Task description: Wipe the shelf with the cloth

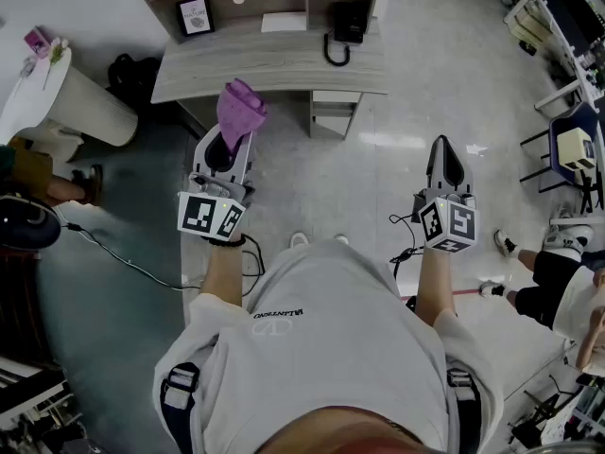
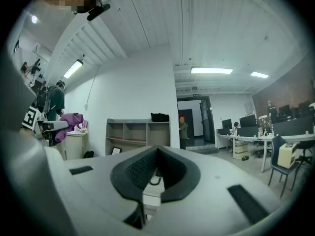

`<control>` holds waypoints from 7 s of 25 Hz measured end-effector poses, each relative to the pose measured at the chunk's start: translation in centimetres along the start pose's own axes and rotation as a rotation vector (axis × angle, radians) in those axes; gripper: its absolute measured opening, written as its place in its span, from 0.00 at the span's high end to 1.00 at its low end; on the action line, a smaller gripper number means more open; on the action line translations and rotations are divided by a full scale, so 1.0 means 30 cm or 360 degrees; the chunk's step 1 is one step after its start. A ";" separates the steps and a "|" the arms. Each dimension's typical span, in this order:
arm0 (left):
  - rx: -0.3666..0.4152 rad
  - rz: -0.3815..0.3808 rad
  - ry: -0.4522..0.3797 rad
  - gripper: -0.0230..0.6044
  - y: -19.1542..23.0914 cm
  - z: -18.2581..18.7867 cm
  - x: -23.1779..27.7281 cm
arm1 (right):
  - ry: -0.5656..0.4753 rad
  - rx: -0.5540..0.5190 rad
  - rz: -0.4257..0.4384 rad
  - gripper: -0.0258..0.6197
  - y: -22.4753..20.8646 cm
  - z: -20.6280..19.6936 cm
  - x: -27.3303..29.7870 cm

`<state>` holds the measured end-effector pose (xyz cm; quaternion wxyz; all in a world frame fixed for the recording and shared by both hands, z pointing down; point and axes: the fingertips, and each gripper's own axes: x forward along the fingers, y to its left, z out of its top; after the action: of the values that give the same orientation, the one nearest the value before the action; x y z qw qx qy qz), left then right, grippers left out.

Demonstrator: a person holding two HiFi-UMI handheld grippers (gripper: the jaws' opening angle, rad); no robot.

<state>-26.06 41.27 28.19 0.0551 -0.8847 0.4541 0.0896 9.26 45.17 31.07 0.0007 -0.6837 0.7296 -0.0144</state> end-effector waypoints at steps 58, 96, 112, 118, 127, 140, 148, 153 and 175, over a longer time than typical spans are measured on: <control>-0.0040 -0.0073 0.0053 0.80 0.159 -0.174 0.363 | 0.0054 -0.0051 0.0038 0.96 -0.050 -0.077 0.407; -0.0092 -0.0011 0.0117 0.80 0.323 -0.459 1.256 | 0.0095 -0.0044 0.0272 0.96 -0.284 -0.114 1.305; -0.0143 -0.0139 0.0224 0.80 0.533 -0.701 1.645 | 0.0131 -0.0057 0.0329 0.96 -0.131 -0.154 1.776; -0.0167 -0.0158 0.0255 0.80 0.578 -0.774 1.758 | 0.0136 -0.0074 0.0341 0.96 -0.066 -0.163 1.894; -0.0162 -0.0069 0.0303 0.80 0.586 -0.846 1.889 | 0.0123 -0.0112 0.0400 0.96 -0.045 -0.161 1.992; -0.0067 0.0179 0.0406 0.80 0.677 -0.956 2.070 | 0.0116 -0.0030 0.0513 0.96 -0.080 -0.195 2.224; -0.0090 0.0291 0.0463 0.80 0.726 -1.049 2.113 | 0.0167 -0.0009 0.0586 0.96 -0.071 -0.268 2.324; -0.0088 0.0340 0.0474 0.80 0.759 -1.082 2.132 | 0.0180 0.0006 0.0608 0.96 -0.071 -0.292 2.354; -0.0055 0.0430 0.0522 0.80 0.775 -1.177 2.126 | 0.0254 0.0050 0.0607 0.96 -0.092 -0.377 2.370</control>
<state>-4.67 -29.17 49.03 -0.0473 -0.8194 0.5698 -0.0412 7.16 -25.73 43.76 -0.0438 -0.5298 0.8433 -0.0794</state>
